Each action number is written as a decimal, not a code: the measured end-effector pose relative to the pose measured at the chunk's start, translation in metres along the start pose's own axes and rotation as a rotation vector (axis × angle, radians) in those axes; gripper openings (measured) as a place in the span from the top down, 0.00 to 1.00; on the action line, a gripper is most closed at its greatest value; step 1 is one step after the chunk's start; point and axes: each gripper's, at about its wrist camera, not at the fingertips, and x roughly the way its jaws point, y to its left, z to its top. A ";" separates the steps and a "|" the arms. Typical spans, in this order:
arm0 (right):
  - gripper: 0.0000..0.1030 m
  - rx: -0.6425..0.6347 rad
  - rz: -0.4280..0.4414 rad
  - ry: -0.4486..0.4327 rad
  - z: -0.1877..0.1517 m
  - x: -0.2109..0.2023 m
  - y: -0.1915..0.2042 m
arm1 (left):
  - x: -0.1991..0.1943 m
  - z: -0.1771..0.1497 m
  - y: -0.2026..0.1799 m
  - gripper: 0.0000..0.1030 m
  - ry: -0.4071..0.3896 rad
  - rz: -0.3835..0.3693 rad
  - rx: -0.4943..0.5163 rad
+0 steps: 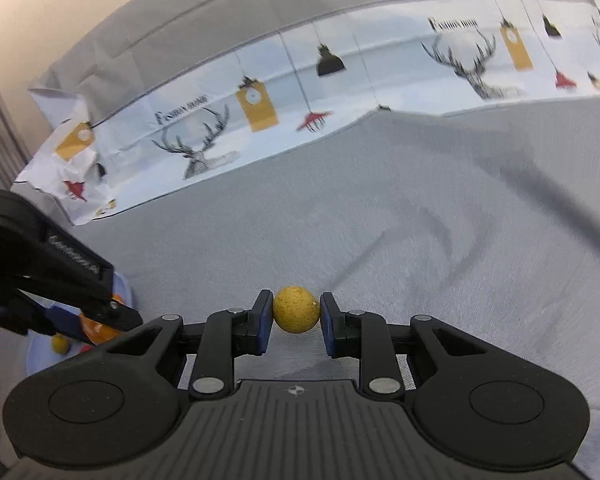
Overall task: Organize fruits
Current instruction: 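Close the left tool on the small orange mandarin, then carry both fruits over the blue plate and lower them toward it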
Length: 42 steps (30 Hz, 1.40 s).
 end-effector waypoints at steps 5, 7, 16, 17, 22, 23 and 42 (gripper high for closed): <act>0.74 -0.076 0.060 -0.032 0.004 -0.044 0.030 | -0.051 -0.026 0.035 0.60 -0.079 -0.014 0.046; 0.74 -0.104 0.089 -0.043 0.003 -0.063 0.045 | -0.062 -0.040 0.057 0.60 -0.098 -0.012 0.050; 0.74 -0.224 0.236 -0.076 -0.009 -0.130 0.122 | -0.103 -0.092 0.141 0.60 -0.198 0.010 0.026; 0.74 -0.239 0.249 -0.075 -0.011 -0.135 0.130 | -0.107 -0.095 0.147 0.60 -0.208 0.010 0.021; 0.74 -0.320 0.296 -0.068 -0.024 -0.151 0.163 | -0.122 -0.109 0.172 0.60 -0.248 0.006 -0.014; 0.74 -0.336 0.298 -0.068 -0.027 -0.153 0.167 | -0.123 -0.110 0.175 0.60 -0.252 0.005 -0.017; 0.74 -0.391 0.273 -0.068 -0.029 -0.157 0.185 | -0.131 -0.114 0.191 0.60 -0.288 -0.021 -0.043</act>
